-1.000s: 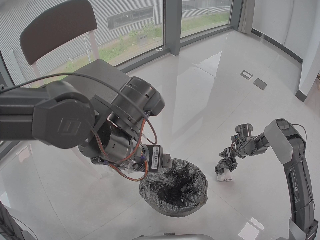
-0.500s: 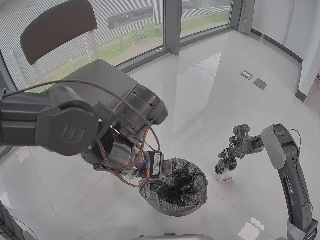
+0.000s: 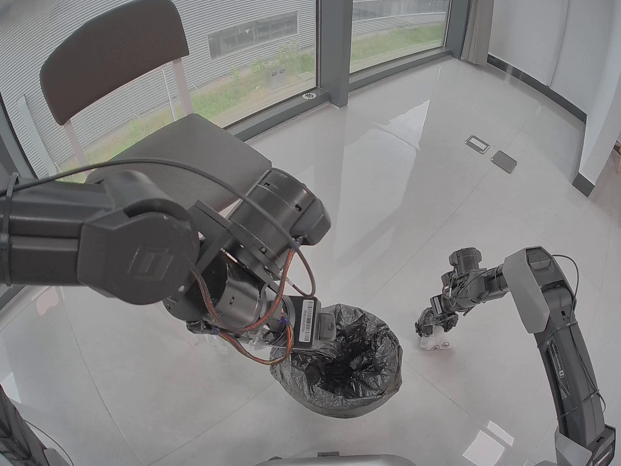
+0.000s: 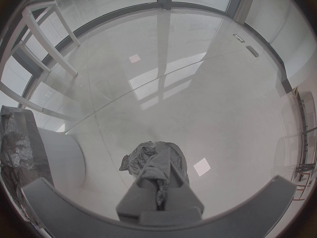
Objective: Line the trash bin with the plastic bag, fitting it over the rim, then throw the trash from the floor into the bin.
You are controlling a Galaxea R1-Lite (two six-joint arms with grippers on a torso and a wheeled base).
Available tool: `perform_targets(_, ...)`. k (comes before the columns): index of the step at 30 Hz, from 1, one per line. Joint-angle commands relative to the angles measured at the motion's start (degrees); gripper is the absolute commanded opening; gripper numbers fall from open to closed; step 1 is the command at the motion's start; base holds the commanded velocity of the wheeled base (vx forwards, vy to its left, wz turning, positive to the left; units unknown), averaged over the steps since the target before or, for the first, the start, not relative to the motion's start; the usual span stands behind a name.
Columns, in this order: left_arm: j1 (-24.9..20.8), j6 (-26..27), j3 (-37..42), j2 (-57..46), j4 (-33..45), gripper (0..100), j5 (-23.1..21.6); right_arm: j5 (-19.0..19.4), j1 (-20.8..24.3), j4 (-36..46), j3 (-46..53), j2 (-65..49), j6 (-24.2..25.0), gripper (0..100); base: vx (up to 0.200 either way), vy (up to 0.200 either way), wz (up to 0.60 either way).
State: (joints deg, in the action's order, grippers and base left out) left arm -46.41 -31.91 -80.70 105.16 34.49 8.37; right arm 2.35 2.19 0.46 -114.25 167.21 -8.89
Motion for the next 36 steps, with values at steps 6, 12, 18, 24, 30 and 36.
perform_targets(6, -0.6, -2.0, 0.2, 1.4, 0.1, 100, -0.5, 0.2, -0.3, -3.3, 16.3, -15.8, -1.7, 0, 0.0, 0.0, 0.0)
perform_targets(12, -0.6, -2.2, 0.3, 2.2, 0.1, 100, -0.6, 1.8, 1.3, -8.8, 27.9, -28.5, -2.7, 0, 0.0, 0.0, 0.0)
perform_targets(18, 0.0, -2.3, 1.8, 1.9, 0.1, 100, -0.5, 4.2, 5.9, -9.2, 34.0, -40.0, -2.7, 0, 0.0, 0.0, 0.0)
perform_targets(24, 0.1, -3.1, 4.1, 0.0, 0.1, 100, -0.4, 6.6, 12.7, -9.2, 36.4, -47.4, -2.1, 0, 0.0, 0.0, 0.0)
perform_targets(30, 3.7, -2.8, 5.1, -2.1, 0.1, 100, -0.2, 6.7, 18.3, -9.3, 38.0, -48.8, -2.1, 0, 0.0, 0.0, 0.0)
perform_targets(36, 5.8, -2.8, 5.2, -3.2, 0.1, 100, -0.2, 6.6, 23.2, -10.7, 41.7, -48.7, -2.0, 0, 0.0, 0.0, 0.0)
